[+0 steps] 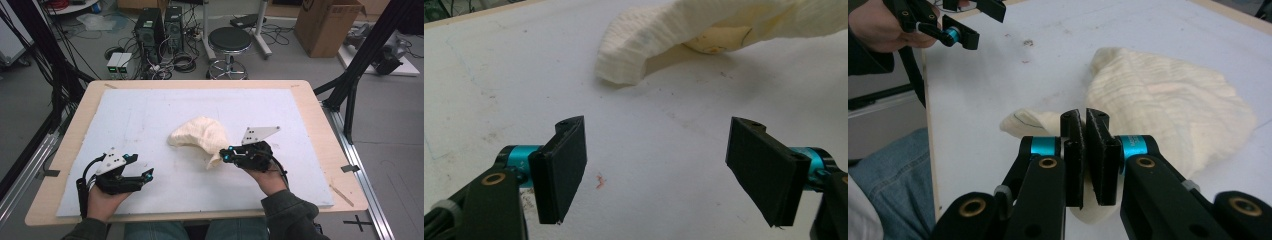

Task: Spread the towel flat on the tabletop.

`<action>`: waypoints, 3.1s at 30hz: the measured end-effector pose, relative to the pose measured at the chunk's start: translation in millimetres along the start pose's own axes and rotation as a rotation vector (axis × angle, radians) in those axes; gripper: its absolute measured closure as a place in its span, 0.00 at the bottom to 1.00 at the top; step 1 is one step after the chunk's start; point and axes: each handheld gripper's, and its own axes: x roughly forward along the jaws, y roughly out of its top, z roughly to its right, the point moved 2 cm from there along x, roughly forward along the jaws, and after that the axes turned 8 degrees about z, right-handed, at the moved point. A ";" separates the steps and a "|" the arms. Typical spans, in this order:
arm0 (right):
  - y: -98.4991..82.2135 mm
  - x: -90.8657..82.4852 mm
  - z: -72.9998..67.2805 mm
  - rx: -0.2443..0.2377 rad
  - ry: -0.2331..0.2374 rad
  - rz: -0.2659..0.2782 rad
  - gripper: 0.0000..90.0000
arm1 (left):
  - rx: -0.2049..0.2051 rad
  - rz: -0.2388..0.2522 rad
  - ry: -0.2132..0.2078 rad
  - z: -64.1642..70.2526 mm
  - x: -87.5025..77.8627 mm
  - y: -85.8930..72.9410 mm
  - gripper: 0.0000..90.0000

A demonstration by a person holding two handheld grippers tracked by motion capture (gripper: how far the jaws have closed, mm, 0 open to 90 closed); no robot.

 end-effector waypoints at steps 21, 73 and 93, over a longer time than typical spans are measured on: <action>-45.0 -15.0 14.7 0.057 0.017 -0.063 0.67 | 0.004 -0.009 -0.007 2.4 4.2 -1.1 0.28; 0.1 87.0 91.7 0.126 -0.138 -0.161 0.97 | -0.002 0.015 -0.163 37.4 66.3 16.7 0.45; -21.3 9.5 37.9 0.037 -0.055 -0.029 0.70 | 0.039 -0.179 -0.244 54.5 164.9 21.7 0.70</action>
